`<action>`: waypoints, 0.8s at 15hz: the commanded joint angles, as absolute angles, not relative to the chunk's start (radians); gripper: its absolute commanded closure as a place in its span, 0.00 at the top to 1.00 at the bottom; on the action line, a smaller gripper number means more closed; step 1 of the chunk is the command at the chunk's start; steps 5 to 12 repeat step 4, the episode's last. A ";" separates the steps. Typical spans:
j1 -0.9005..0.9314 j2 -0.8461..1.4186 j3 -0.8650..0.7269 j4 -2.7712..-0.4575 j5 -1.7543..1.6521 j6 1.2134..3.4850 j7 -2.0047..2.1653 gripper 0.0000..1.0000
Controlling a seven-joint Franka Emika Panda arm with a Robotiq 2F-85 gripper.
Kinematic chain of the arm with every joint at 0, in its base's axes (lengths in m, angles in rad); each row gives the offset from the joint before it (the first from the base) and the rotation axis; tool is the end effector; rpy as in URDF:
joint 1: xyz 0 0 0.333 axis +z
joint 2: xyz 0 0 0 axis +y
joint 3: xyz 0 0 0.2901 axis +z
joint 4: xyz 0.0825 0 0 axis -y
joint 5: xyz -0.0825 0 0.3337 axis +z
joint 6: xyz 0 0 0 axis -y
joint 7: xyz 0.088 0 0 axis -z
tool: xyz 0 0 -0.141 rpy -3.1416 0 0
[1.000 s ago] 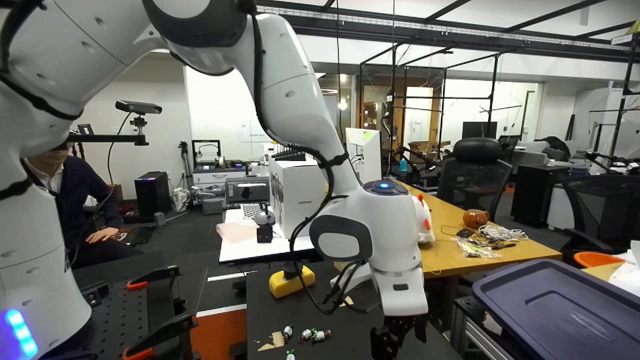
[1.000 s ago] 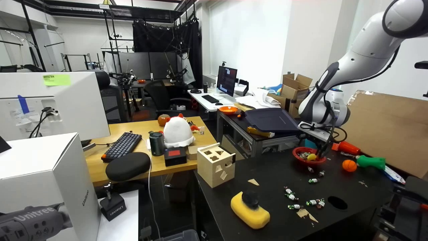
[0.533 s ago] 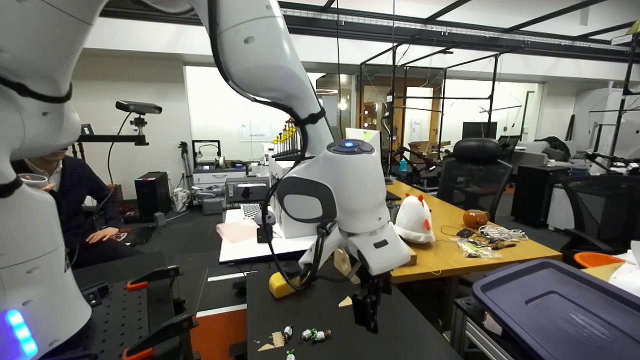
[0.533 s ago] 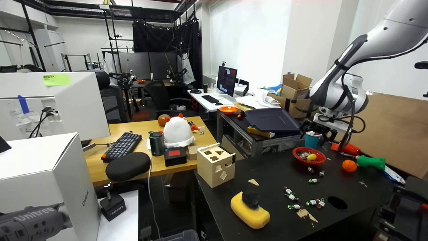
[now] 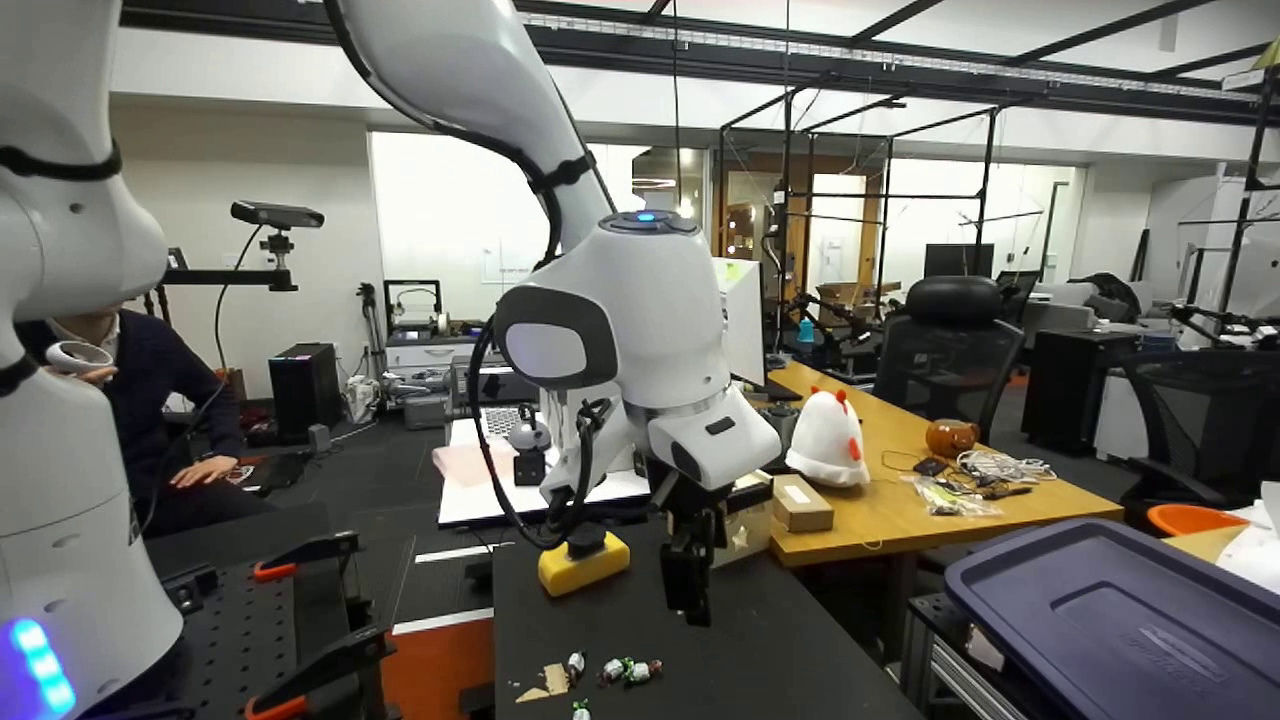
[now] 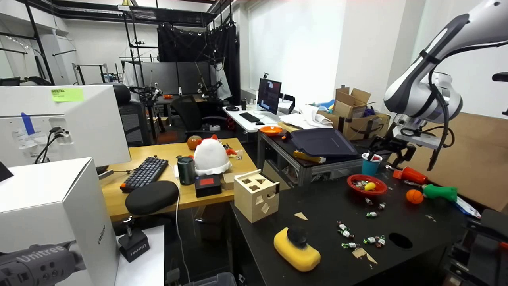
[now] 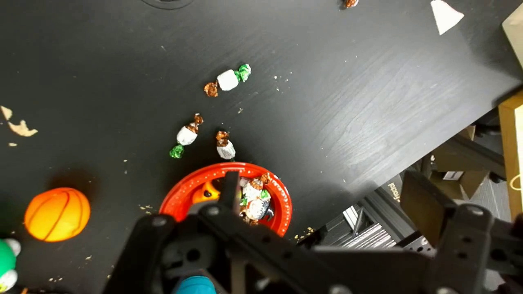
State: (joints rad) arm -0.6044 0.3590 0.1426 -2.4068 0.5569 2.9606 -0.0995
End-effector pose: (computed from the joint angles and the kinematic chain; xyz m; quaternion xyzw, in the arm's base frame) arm 0.4203 -0.2411 0.1710 -0.8890 0.4381 -0.1130 0.0709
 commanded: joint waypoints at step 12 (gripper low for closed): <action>-0.604 0.333 0.141 -2.427 0.557 2.955 -0.099 1.00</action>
